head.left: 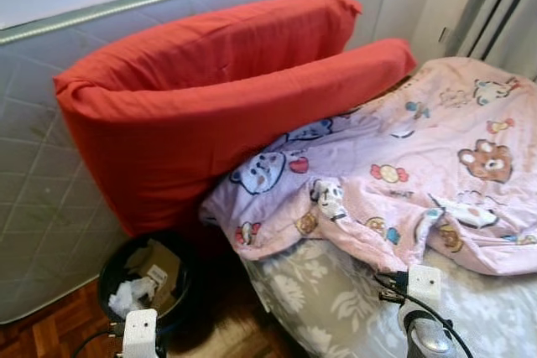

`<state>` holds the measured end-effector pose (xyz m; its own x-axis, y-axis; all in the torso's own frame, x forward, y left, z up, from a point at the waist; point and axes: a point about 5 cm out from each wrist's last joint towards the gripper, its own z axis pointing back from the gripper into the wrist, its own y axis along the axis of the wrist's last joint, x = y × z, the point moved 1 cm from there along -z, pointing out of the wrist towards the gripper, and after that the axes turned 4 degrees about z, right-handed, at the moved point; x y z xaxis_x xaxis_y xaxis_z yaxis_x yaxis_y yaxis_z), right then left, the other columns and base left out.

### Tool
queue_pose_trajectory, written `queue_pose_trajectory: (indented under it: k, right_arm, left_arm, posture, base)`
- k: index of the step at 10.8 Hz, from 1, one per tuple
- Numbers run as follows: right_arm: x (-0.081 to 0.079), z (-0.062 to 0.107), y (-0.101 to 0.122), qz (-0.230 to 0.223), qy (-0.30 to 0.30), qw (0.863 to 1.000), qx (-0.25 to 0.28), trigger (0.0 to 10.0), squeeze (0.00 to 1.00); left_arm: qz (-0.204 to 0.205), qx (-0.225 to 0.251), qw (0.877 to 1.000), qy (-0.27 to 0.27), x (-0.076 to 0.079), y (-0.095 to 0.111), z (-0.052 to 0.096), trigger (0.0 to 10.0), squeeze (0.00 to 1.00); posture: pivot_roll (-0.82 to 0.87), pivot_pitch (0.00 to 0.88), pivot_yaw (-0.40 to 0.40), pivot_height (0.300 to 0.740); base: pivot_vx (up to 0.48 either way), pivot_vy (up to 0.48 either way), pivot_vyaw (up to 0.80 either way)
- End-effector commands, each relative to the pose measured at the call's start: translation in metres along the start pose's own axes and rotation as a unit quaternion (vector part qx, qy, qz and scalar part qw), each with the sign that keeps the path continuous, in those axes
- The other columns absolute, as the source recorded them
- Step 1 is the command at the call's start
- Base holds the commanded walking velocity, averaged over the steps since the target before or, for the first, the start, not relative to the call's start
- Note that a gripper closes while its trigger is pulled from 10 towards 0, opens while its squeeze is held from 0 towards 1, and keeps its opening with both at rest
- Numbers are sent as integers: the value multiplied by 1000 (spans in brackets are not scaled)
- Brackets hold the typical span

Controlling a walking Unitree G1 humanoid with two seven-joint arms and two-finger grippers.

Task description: Clean up the room

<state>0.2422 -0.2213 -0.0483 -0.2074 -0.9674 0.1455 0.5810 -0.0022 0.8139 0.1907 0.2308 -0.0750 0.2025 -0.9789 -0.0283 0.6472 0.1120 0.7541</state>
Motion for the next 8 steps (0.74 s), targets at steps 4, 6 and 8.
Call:
queue_pose_trajectory:
  k: [4, 6, 8]
  right_arm:
    - [0, 1, -4, 2, -3, 1000, -8, 10000, 0]
    - [2, 0, -2, 1, -11, 1000, -7, 10000, 0]
    - [7, -1, 1, -6, -28, 1000, -2, 10000, 0]
  left_arm:
    - [6, -11, 1000, 7, -4, -7, 3, 10000, 0]
    - [6, -11, 1000, 9, -6, -7, 3, 10000, 0]
    - [6, -12, 1000, 11, -8, -8, 3, 10000, 0]
  posture:
    - [236, 122, -22, 740]
    - [237, 123, -21, 740]
    - [237, 124, -16, 740]
  base:
    - [0, 0, 0]
    - [0, 0, 0]
    - [0, 0, 0]
